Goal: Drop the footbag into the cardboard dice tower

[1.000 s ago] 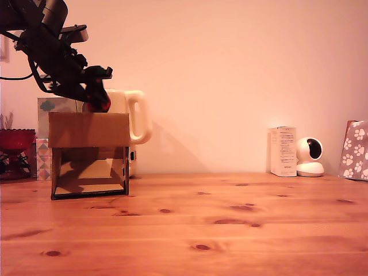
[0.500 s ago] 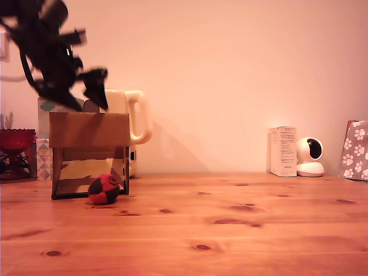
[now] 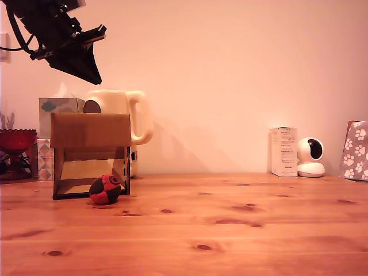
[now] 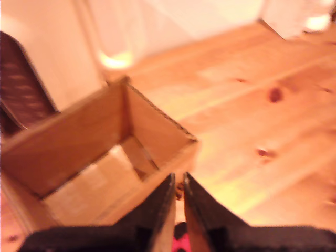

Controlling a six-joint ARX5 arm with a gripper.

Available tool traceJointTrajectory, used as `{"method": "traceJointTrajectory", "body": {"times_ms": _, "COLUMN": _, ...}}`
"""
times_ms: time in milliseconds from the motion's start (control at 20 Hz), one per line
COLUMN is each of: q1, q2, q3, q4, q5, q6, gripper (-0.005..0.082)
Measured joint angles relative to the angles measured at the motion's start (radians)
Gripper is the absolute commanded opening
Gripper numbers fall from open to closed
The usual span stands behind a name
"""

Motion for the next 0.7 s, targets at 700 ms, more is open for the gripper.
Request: {"method": "traceJointTrajectory", "body": {"times_ms": 700, "q1": -0.036, "q2": -0.126, "q3": -0.409, "q4": 0.345, "q5": 0.059, "q6": -0.034, "gripper": -0.0019}}
